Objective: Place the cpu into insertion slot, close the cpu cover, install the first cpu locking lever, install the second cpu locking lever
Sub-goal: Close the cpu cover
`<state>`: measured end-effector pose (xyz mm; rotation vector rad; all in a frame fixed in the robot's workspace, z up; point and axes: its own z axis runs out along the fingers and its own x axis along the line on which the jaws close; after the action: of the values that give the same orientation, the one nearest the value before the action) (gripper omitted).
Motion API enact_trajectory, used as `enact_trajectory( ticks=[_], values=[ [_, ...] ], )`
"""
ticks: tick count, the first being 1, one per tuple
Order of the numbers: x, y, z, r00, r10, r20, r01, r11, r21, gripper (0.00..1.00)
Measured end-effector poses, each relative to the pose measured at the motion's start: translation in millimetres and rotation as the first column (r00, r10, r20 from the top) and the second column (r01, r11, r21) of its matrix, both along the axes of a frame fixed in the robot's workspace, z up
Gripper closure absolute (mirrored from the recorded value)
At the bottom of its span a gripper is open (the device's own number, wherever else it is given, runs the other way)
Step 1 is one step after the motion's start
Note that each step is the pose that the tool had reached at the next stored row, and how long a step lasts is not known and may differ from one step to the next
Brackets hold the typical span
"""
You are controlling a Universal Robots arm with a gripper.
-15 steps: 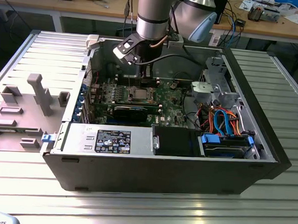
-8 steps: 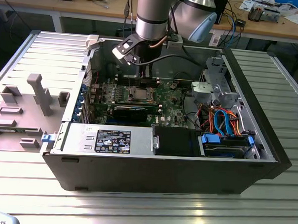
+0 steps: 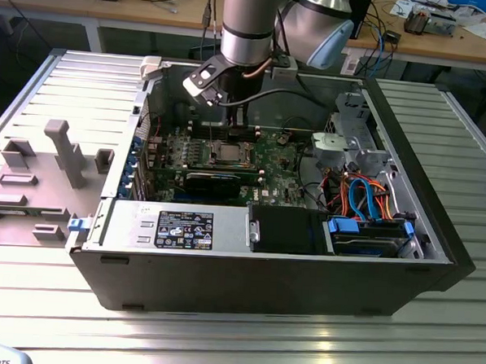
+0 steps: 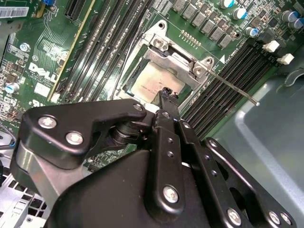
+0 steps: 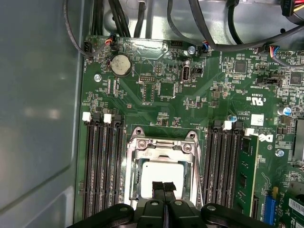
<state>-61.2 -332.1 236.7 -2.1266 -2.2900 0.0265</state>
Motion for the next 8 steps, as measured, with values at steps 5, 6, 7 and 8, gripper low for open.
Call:
enact_trajectory(
  ticks=[5,6,7,8],
  values=[
    [-2.4,0.3,-0.9,1.0,0.0,0.0001,0.0,1.0,0.0001,0.89],
    [-3.8,0.3,-1.7,1.0,0.0,0.0001,0.0,1.0,0.0001,0.89],
    [-4.8,0.4,-2.4,1.0,0.0,0.0001,0.0,1.0,0.0002,0.89],
    [-5.6,0.3,-3.3,1.0,0.0,0.0001,0.0,1.0,0.0002,0.89]
  ],
)
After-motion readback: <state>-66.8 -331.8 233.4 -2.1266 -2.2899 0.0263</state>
